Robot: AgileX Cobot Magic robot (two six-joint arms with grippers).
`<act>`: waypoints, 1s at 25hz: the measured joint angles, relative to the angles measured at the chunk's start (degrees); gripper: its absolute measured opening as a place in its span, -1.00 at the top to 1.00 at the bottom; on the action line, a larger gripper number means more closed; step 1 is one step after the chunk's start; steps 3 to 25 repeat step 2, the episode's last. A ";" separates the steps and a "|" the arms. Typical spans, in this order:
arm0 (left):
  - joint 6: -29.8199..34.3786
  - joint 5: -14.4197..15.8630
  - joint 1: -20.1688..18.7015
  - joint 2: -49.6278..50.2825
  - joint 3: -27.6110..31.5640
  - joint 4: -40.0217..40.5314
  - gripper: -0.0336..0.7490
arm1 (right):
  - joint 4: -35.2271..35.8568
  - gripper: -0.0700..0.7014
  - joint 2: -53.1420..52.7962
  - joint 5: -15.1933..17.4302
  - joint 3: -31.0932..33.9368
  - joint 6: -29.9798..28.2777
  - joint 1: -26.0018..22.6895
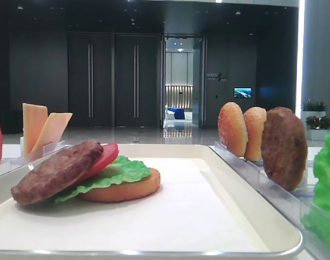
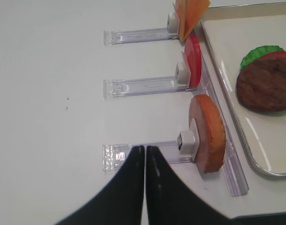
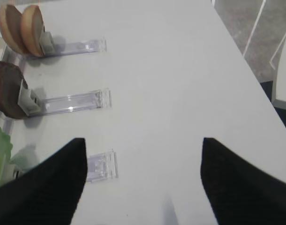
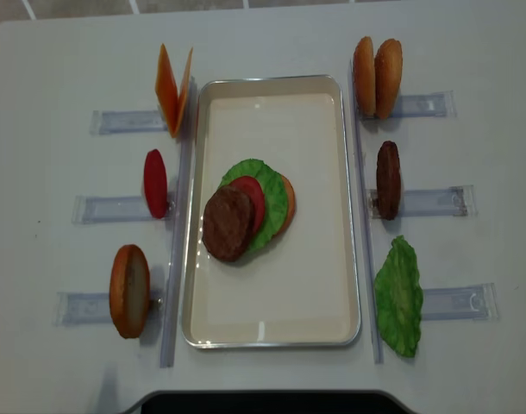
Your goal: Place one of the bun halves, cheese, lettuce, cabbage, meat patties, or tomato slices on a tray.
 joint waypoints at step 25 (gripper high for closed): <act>0.00 0.00 0.00 0.00 0.00 0.00 0.92 | 0.29 -0.44 -0.24 0.00 0.11 -0.21 0.00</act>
